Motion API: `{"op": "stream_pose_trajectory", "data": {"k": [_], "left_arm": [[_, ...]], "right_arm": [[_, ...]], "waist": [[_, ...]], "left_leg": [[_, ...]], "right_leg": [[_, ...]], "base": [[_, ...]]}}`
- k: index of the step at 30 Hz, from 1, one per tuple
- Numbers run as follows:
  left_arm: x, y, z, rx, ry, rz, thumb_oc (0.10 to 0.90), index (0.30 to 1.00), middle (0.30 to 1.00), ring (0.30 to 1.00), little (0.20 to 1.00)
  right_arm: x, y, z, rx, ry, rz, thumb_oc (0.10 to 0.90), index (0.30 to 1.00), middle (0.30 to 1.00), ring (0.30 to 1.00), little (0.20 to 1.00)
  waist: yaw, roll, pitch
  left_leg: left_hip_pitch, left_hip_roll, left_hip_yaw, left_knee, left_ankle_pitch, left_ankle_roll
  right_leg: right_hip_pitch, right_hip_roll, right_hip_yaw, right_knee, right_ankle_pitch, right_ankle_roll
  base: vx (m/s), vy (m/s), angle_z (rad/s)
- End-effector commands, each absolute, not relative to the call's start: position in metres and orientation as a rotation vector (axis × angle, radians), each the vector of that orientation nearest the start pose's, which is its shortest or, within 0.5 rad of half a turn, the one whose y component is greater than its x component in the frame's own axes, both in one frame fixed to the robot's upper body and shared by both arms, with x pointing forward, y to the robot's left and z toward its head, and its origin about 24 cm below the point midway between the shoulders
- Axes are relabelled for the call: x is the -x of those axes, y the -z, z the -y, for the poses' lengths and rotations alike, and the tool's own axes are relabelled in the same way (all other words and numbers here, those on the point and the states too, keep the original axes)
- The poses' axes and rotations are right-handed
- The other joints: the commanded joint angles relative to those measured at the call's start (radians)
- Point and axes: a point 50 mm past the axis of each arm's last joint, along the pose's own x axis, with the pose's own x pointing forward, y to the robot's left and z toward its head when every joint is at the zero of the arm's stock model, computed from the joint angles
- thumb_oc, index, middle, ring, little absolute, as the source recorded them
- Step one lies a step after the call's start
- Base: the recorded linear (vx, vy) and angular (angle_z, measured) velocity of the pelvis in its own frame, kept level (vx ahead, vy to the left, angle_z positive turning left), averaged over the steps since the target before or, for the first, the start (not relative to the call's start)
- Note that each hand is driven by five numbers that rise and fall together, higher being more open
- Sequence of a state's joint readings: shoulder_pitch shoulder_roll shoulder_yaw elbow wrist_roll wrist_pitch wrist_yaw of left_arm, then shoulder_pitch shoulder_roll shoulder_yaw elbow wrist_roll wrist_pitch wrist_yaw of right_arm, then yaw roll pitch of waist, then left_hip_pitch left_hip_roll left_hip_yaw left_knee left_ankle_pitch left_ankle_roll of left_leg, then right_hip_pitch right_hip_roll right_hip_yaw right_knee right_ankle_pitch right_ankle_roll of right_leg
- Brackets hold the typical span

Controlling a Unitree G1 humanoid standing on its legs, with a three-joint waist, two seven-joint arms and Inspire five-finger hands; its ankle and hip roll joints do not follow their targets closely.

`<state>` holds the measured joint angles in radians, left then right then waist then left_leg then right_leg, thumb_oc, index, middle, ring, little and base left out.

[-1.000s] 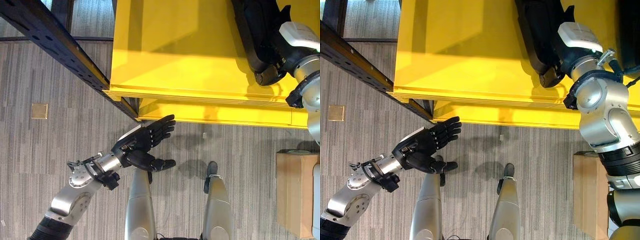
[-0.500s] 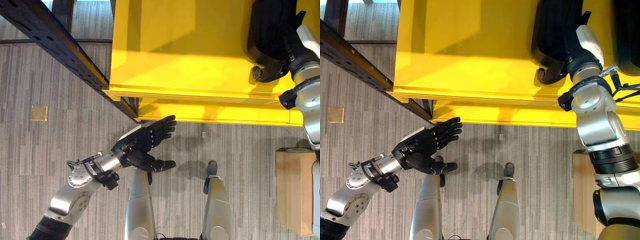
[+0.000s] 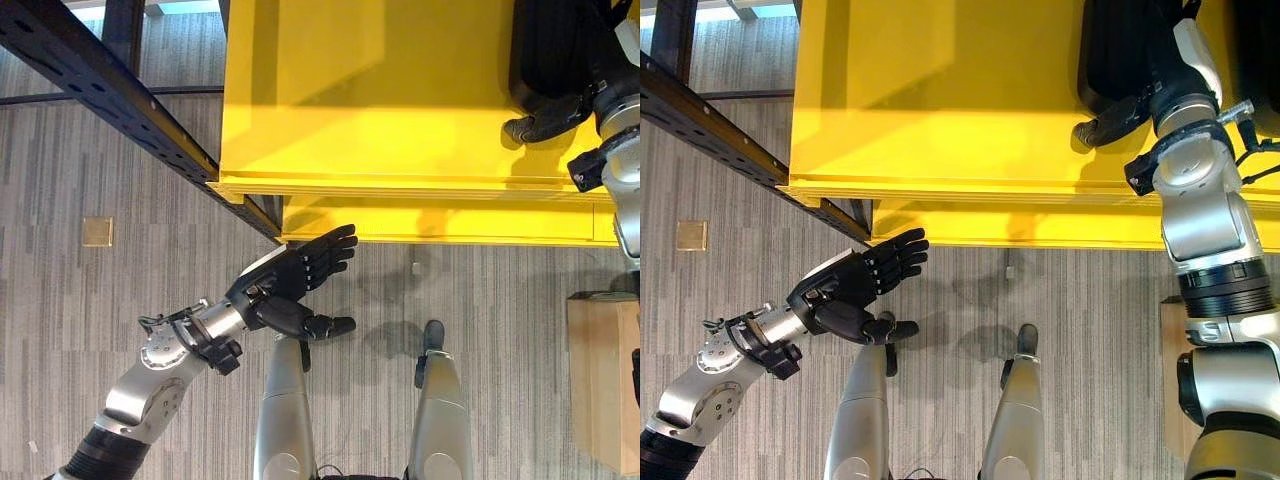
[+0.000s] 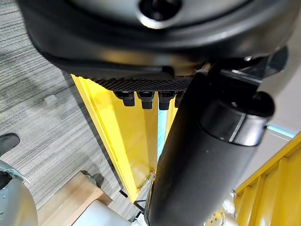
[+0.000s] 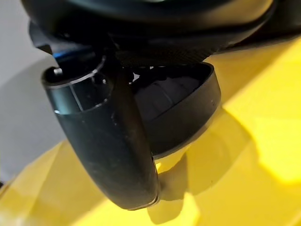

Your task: Move parts from the plastic box to the shelf.

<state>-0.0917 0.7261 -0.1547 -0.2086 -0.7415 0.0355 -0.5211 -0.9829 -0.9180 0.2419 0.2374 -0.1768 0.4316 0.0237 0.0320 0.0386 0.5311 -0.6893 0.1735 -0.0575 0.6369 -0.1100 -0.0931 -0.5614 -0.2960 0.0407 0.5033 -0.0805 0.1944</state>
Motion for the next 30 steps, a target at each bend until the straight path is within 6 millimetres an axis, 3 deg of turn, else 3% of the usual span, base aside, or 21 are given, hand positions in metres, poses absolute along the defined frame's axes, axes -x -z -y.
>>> {"op": "stream_pose_trajectory", "data": {"k": [1,5,6,7,8,9,16,17,19,22,23,30], "left_arm": [[-0.235,-0.155,-0.170,0.033,0.911,0.327,0.900,1.000,1.000,1.000,1.000],[-0.234,-0.153,-0.174,0.029,0.914,0.323,0.900,1.000,1.000,1.000,1.000],[-0.233,-0.153,-0.175,0.026,0.910,0.323,0.900,1.000,1.000,1.000,1.000],[-0.232,-0.152,-0.175,0.022,0.908,0.321,0.900,1.000,1.000,1.000,1.000],[-0.231,-0.152,-0.176,0.022,0.907,0.319,0.900,1.000,1.000,1.000,1.000],[-0.231,-0.151,-0.177,0.018,0.909,0.314,0.900,1.000,1.000,1.000,1.000],[-0.229,-0.150,-0.178,0.005,0.925,0.308,0.900,1.000,1.000,1.000,1.000],[-0.230,-0.149,-0.177,-0.003,0.928,0.301,0.900,1.000,1.000,1.000,1.000],[-0.239,-0.148,-0.173,-0.028,0.928,0.287,0.900,1.000,1.000,1.000,1.000],[-0.251,-0.144,-0.169,-0.070,0.916,0.271,0.900,1.000,1.000,1.000,1.000],[-0.258,-0.137,-0.163,-0.094,0.891,0.261,0.900,1.000,1.000,1.000,1.000],[-0.273,-0.127,-0.138,-0.115,0.841,0.247,0.900,1.000,1.000,1.000,1.000]], "right_arm": [[-0.344,-0.336,0.277,1.280,0.488,0.213,0.900,1.000,1.000,1.000,1.000],[-0.340,-0.343,0.276,1.453,0.485,0.194,0.900,1.000,1.000,1.000,1.000],[-0.338,-0.345,0.275,1.491,0.487,0.198,0.900,1.000,1.000,1.000,1.000],[-0.336,-0.347,0.275,1.533,0.498,0.200,0.900,1.000,1.000,1.000,1.000],[-0.335,-0.349,0.275,1.590,0.504,0.193,0.900,1.000,1.000,1.000,1.000],[-0.334,-0.348,0.277,1.609,0.495,0.174,0.900,1.000,1.000,1.000,1.000],[-0.334,-0.351,0.277,1.762,0.520,0.149,0.900,1.000,1.000,1.000,1.000],[-0.336,-0.349,0.277,1.765,0.514,0.127,0.900,1.000,1.000,1.000,1.000],[-0.343,-0.348,0.275,1.736,0.496,0.102,0.900,1.000,1.000,1.000,1.000],[-0.350,-0.348,0.269,1.688,0.456,0.095,0.900,1.000,1.000,1.000,1.000],[-0.354,-0.342,0.260,1.669,0.420,0.102,0.900,1.000,1.000,1.000,1.000],[-0.364,-0.322,0.240,1.596,0.364,0.193,0.900,1.000,1.000,1.000,1.000]], "waist": [[0.043,0.034,-0.011],[0.047,0.025,-0.011],[0.046,0.024,-0.011],[0.047,0.021,-0.011],[0.046,0.020,-0.011],[0.047,0.016,-0.011],[0.060,0.007,-0.011],[0.065,0.001,-0.011],[0.073,-0.019,-0.011],[0.076,-0.053,-0.012],[0.069,-0.078,-0.018],[0.045,-0.112,-0.025]], "left_leg": [[0.069,-0.035,0.093,-0.060,-0.070,0.063],[0.083,-0.035,0.089,-0.055,-0.091,0.058],[0.070,-0.032,0.096,-0.059,-0.068,0.066],[0.084,-0.034,0.091,-0.055,-0.090,0.058],[0.072,-0.032,0.096,-0.059,-0.068,0.065],[0.085,-0.031,0.091,-0.052,-0.092,0.059],[0.068,-0.031,0.097,-0.053,-0.068,0.073],[0.078,-0.035,0.090,-0.042,-0.095,0.070],[0.056,-0.029,0.092,-0.031,-0.079,0.080],[0.058,-0.018,0.083,-0.015,-0.107,0.074],[0.055,-0.002,0.086,-0.017,-0.104,0.072],[0.051,0.021,0.095,-0.023,-0.099,0.070]], "right_leg": [[-0.015,0.055,-0.092,0.165,-0.122,-0.122],[0.005,0.054,-0.092,0.163,-0.138,-0.115],[-0.008,0.054,-0.098,0.160,-0.118,-0.121],[0.006,0.054,-0.093,0.161,-0.136,-0.114],[-0.003,0.052,-0.100,0.155,-0.116,-0.119],[0.012,0.053,-0.095,0.160,-0.136,-0.112],[0.004,0.048,-0.109,0.141,-0.104,-0.112],[0.016,0.049,-0.105,0.147,-0.121,-0.102],[0.003,0.053,-0.117,0.146,-0.097,-0.106],[0.015,0.066,-0.118,0.150,-0.111,-0.099],[0.016,0.078,-0.118,0.147,-0.108,-0.099],[0.020,0.101,-0.109,0.138,-0.105,-0.102]], "base": [[0.00,0.000,0.00],[0.02,-0.006,0.01],[0.07,-0.019,0.01],[-0.08,-0.008,-0.01],[0.08,-0.019,0.00],[0.00,0.000,0.00],[-0.02,-0.017,0.00],[0.07,-0.090,0.00],[-0.01,-0.140,0.03],[0.00,-0.168,0.08],[-0.01,-0.135,-0.02],[-0.01,-0.036,-0.01]]}}
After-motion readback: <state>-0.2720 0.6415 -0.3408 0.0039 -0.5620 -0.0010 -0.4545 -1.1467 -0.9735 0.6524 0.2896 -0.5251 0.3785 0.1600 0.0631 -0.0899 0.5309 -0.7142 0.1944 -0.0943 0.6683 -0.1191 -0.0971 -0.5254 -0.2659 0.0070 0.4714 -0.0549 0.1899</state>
